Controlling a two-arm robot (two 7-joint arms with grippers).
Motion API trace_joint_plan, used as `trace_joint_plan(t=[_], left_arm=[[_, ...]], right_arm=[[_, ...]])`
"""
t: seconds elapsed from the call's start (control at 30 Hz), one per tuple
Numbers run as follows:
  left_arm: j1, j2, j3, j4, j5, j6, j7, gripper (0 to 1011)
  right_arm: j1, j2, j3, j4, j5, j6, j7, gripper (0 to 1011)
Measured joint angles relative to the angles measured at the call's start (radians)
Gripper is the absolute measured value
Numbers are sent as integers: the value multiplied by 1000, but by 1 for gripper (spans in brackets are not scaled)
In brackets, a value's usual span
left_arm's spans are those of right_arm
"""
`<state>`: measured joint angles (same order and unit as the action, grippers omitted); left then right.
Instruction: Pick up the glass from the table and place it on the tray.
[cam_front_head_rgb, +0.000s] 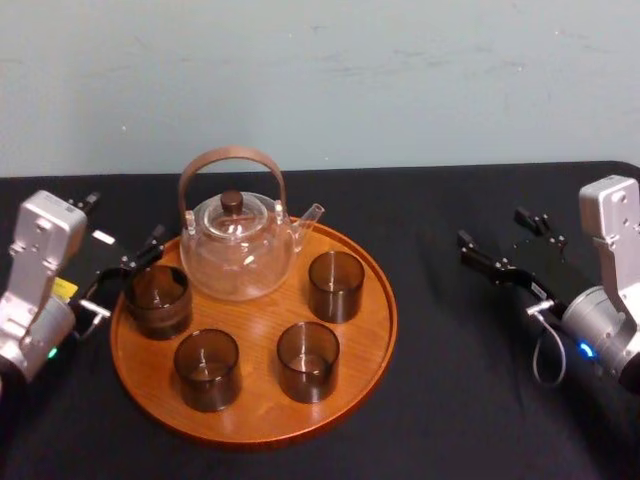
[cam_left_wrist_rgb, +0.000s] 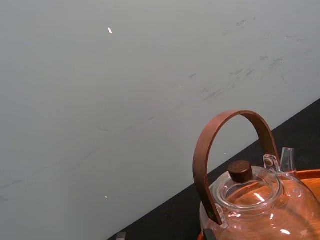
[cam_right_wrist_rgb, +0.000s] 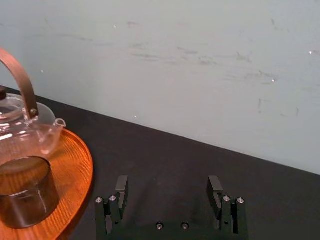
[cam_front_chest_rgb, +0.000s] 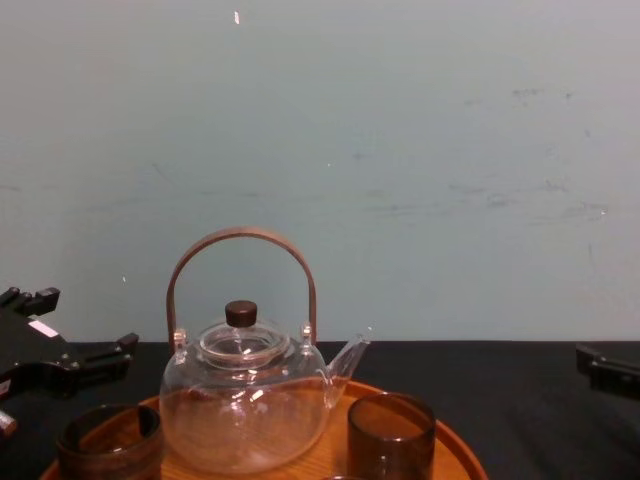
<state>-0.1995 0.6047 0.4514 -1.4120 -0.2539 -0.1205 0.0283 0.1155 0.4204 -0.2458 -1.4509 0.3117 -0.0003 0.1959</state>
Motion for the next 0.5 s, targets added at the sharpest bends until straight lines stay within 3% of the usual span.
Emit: trace_joint_plan(t=[0.5], left_arm=[[0, 0, 0, 0, 0, 0, 0, 1001]], right_arm=[[6, -12, 6, 18, -15, 13, 0, 1002]])
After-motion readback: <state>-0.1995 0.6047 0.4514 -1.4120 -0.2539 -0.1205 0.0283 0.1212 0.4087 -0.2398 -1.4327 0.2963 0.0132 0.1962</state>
